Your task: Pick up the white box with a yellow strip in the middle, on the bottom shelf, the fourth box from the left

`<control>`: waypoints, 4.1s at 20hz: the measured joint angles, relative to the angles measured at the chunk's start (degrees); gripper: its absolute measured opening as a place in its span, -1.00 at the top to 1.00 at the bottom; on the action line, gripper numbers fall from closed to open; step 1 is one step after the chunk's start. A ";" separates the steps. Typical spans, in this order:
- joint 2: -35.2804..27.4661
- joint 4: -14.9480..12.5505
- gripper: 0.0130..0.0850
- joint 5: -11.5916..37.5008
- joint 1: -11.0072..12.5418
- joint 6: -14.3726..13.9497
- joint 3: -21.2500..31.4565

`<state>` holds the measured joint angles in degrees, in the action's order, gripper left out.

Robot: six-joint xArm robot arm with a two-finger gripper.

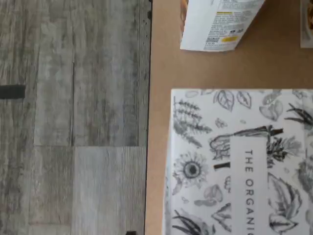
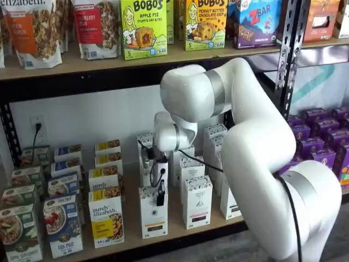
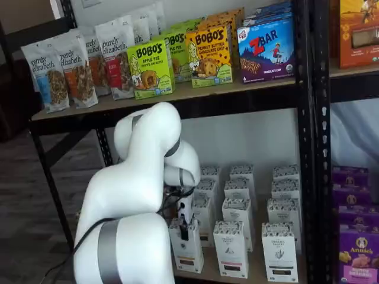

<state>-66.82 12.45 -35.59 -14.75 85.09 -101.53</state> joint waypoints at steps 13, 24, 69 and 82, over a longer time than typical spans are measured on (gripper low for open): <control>-0.58 1.71 -0.56 -2.69 0.22 1.47 -1.36; -0.48 1.18 -0.56 -2.31 -0.08 0.80 -0.99; 20.46 11.22 0.00 13.62 -3.58 8.46 34.03; 33.74 17.10 0.00 16.99 -4.49 13.45 49.44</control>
<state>-33.08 29.54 -18.60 -19.24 98.54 -52.08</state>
